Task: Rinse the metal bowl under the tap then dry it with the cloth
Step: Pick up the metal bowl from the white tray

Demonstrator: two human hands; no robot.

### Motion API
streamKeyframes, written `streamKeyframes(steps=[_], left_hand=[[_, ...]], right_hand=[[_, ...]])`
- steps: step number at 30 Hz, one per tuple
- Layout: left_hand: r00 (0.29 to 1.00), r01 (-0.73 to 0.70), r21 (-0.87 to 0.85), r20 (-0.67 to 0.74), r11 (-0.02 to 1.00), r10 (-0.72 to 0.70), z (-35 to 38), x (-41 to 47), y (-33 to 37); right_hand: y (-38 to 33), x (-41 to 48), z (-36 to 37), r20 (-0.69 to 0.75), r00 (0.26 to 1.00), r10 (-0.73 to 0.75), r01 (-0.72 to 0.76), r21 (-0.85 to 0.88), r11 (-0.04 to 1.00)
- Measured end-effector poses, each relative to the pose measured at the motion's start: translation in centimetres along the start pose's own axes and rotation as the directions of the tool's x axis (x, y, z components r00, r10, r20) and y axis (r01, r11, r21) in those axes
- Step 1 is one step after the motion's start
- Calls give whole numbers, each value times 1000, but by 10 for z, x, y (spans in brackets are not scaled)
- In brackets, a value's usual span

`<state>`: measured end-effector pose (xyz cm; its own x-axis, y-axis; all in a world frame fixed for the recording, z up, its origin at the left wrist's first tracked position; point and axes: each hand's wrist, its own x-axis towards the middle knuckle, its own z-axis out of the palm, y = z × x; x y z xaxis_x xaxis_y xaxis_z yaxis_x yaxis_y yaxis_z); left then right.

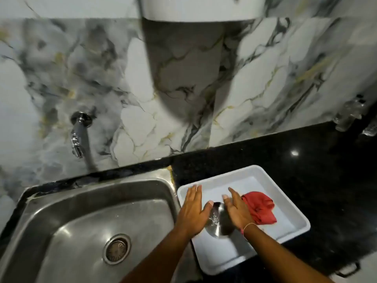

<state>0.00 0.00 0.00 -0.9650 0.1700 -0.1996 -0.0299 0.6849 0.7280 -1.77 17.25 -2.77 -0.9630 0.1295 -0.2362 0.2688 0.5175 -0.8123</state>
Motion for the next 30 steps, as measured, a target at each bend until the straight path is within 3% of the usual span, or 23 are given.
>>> streamKeyframes(steps=[3, 6, 10, 15, 17, 21, 25, 30], left_hand=[[971, 235, -260, 31, 936, -235, 28, 12, 6], [901, 415, -501, 108, 759, -421, 55, 29, -3], [824, 496, -671, 164, 551, -542, 152, 96, -108], [798, 519, -663, 152, 539, -583, 121, 75, -54], [806, 493, -689, 133, 530, -577, 97, 59, -22], [789, 480, -753, 145, 451, -597, 85, 50, -9], [779, 461, -802, 160, 381, -606, 84, 52, -12], [826, 415, -797, 128, 438, -549, 44, 40, 6]], right_hand=[[26, 9, 2, 13, 986, 165, -163, 281, 946], [47, 16, 6, 49, 946, 320, -294, 545, 785], [54, 13, 7, 13, 928, 371, -306, 593, 745], [50, 1, 15, 46, 952, 304, -281, 533, 798], [48, -1, 18, -10, 949, 314, -253, 569, 783], [45, 1, 12, 9, 924, 382, -287, 677, 677], [41, 5, 4, -6, 939, 344, -247, 685, 685], [27, 4, -8, 17, 966, 260, -199, 694, 692]])
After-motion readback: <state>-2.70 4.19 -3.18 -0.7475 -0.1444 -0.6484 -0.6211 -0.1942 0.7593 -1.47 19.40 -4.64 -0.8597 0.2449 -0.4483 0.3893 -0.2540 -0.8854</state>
